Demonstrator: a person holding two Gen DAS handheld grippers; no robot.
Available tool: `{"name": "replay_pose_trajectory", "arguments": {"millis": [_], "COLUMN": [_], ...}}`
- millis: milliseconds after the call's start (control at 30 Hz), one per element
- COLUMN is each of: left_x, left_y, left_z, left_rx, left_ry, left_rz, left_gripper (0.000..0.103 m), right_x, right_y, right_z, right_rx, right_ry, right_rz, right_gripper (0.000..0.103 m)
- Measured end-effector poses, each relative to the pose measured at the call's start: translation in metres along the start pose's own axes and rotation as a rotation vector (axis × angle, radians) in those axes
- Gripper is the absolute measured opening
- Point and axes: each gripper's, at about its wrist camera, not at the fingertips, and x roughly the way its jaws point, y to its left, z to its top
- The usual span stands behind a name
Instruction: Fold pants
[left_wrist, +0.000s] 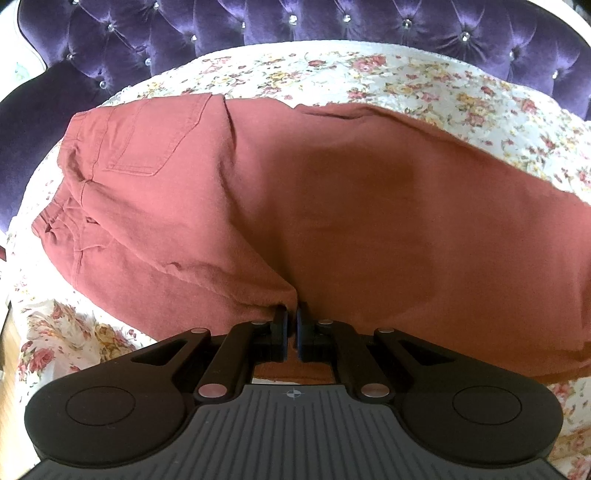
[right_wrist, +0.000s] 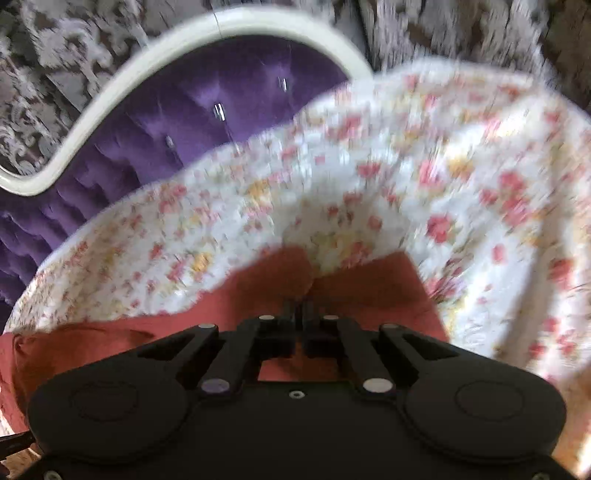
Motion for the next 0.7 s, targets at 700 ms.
{"name": "replay_pose_trajectory", "arguments": {"millis": [700], "left_x": [0.0], "left_y": [-0.005], "left_z": [-0.003], "left_rx": [0.019], "left_ry": [-0.023], "left_rz": [-0.03], "left_gripper": [0.005], "right_x": [-0.038], "right_y": [0.002], "right_z": [-0.01], "right_rx": [-0.025], "right_ry": [-0.013], "right_rz": [-0.217], "right_gripper": [0.022]}}
